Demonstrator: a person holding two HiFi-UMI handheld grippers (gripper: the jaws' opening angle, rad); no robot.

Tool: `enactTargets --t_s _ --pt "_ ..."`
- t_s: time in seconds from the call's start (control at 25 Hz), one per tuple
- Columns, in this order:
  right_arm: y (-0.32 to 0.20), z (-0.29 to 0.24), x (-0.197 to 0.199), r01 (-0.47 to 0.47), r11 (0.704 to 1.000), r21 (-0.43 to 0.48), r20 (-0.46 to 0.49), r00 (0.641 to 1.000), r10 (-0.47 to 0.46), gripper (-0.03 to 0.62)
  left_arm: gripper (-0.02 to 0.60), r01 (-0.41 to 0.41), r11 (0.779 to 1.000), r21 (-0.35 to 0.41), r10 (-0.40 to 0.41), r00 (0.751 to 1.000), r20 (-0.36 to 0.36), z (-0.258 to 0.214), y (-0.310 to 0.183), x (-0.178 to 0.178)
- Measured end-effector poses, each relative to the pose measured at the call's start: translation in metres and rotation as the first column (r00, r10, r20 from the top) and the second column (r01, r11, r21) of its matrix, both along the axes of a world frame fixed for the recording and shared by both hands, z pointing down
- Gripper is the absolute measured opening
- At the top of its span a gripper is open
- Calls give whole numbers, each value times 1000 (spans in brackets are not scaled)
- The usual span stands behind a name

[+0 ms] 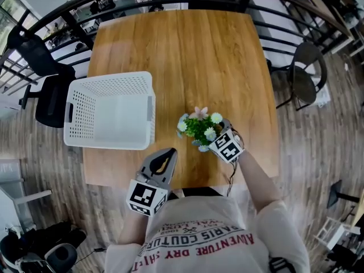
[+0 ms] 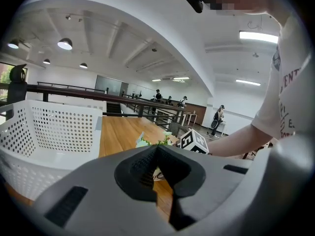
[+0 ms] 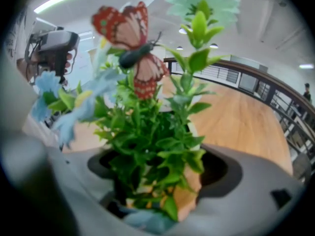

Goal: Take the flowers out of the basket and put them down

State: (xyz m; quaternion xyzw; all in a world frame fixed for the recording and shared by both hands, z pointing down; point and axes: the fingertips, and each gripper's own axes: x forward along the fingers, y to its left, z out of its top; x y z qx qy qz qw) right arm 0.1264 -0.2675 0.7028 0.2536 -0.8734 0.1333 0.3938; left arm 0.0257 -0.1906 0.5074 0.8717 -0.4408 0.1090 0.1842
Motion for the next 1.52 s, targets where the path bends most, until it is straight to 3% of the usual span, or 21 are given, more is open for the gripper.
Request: enactTargets --t_s 0.36,0.68,1.0,1.28,1.32,1.36,1.4,1.52 --pt "-4 7 -5 -45 999 -20 47 998 45 451 25 -7 1000 21 7 1000 12 -6 3 -3" --pt "1 3 -2 -100 994 -49 16 995 101 451 25 -21 999 26 21 1000 5 -8 -1 -3" --pt "13 -61 14 -147 984 104 73 987 140 449 25 -34 999 38 34 999 -3 -10 -1 -1" --pt "25 -146 14 -227 945 236 206 962 180 445 25 -25 995 96 25 1000 -4 -27 0 -7" --pt "25 -158 14 -245 934 258 214 958 192 415 25 -16 995 103 16 1000 -7 -31 0 -10" --pt "24 -168 16 -274 922 275 224 950 216 271 25 -7 994 109 8 1000 -8 -35 -1 -13" --pt "22 -176 17 -306 910 278 242 939 242 65 25 1 993 114 0 1000 -9 -39 -1 -16" --pt "17 -191 8 -341 908 243 311 914 260 44 25 17 991 132 -17 1000 -5 -47 -2 -28"
